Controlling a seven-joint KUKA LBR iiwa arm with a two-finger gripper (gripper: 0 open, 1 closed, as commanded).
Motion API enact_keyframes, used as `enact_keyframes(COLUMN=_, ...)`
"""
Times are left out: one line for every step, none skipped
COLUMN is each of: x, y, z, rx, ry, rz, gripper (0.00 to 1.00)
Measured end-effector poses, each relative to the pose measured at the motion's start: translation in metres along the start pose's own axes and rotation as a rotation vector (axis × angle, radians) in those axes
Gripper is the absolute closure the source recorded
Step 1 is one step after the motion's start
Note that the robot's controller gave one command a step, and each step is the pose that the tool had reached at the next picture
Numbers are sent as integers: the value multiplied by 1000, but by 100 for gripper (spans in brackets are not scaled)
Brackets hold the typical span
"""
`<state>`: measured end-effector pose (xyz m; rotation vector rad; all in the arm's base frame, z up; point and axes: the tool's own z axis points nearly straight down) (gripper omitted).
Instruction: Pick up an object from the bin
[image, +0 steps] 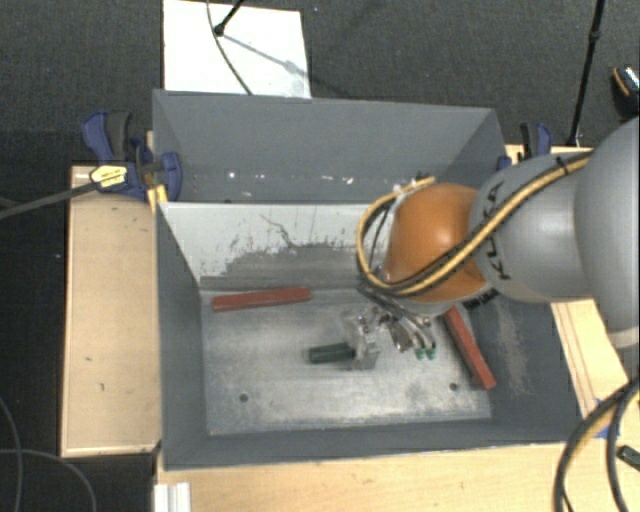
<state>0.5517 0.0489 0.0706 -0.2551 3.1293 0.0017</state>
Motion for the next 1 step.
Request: enact_keyframes(x=-34, y=-3, z=-131, rx=2, ry=-7, rz=-544, gripper=100)
